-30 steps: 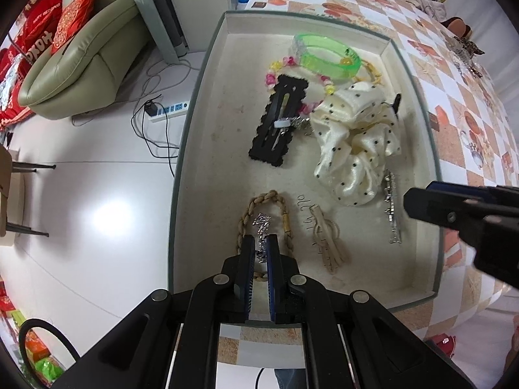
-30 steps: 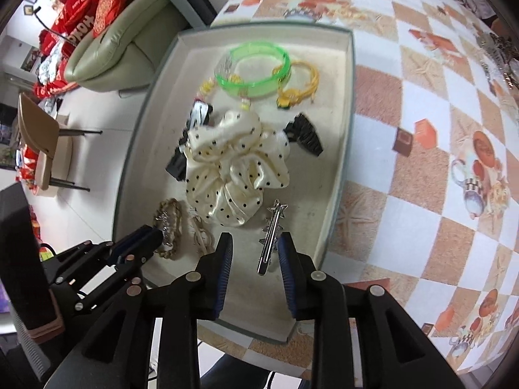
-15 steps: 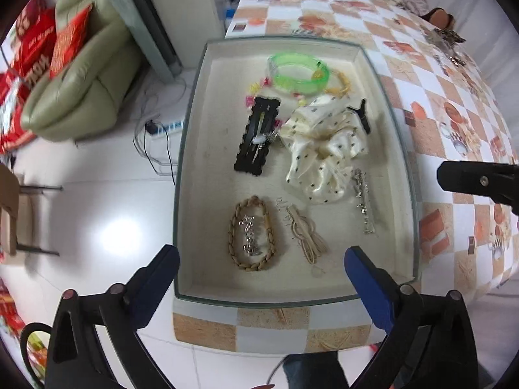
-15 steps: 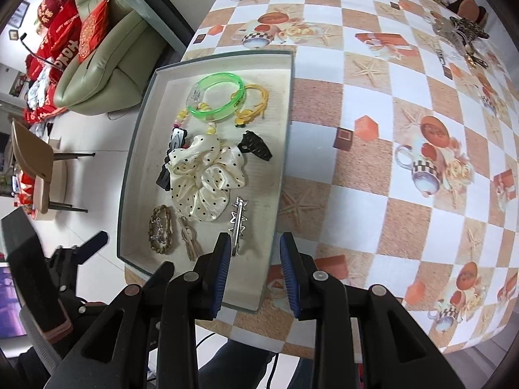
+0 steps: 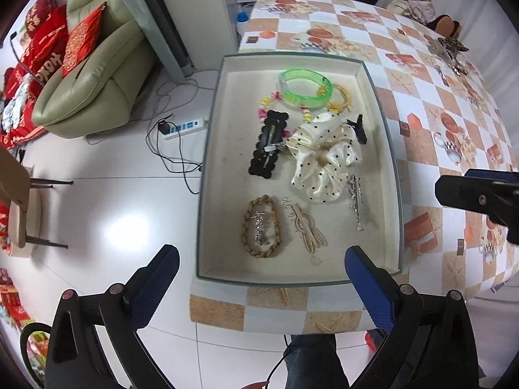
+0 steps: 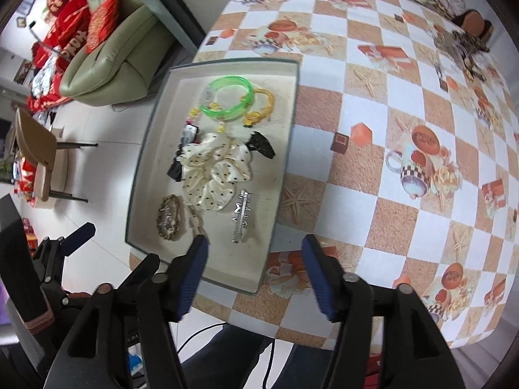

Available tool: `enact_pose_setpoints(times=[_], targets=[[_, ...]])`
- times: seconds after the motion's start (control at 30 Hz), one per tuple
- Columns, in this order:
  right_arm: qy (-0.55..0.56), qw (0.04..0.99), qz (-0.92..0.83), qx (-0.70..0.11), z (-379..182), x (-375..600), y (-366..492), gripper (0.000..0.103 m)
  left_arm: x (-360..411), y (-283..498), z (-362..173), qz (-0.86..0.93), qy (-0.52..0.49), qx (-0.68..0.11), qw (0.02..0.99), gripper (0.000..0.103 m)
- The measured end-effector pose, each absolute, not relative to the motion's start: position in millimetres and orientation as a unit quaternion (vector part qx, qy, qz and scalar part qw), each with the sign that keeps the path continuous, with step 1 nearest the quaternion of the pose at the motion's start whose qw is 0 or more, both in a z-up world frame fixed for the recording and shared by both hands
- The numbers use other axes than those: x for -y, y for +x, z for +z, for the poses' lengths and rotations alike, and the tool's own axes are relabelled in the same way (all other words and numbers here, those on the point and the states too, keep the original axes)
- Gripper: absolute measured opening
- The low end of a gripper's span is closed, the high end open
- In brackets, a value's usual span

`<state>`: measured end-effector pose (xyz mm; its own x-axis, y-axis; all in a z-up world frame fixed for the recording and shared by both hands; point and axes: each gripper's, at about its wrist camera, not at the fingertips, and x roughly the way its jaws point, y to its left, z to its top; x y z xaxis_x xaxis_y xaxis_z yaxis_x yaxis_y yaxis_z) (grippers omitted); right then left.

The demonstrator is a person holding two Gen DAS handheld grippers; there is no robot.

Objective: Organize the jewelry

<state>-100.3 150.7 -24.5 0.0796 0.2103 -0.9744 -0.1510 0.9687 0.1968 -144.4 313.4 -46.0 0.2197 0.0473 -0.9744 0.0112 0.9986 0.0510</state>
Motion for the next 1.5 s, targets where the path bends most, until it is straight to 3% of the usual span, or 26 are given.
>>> enact_pose_setpoints(times=[0.1,0.3,0.43,1.03,1.5], targets=[[0.002,0.744,0.129,-0.656,-11,-158,-101,0.082,-317,-147,-34,0.015,0.017,-0.621,0.784,0.103],[-0.029,0.76,0.13,-0.636,14,-168,-102,0.086,-320,-150,-8,0.012,0.004,-0.609,0.793,0.103],[-0.037,0.775,0.129,-0.617,29,-172,-103,0.103,-324,-150,6,0.018,-0.002,-0.601,0.799,0.103],[-0.063,0.796,0.101,-0.593,69,-175,-113,0.103,-339,-154,53,0.035,-0.034,-0.587,0.808,0.103],[-0.084,0.798,0.098,-0.589,75,-180,-115,0.103,-337,-159,58,0.038,-0.033,-0.586,0.809,0.103]])
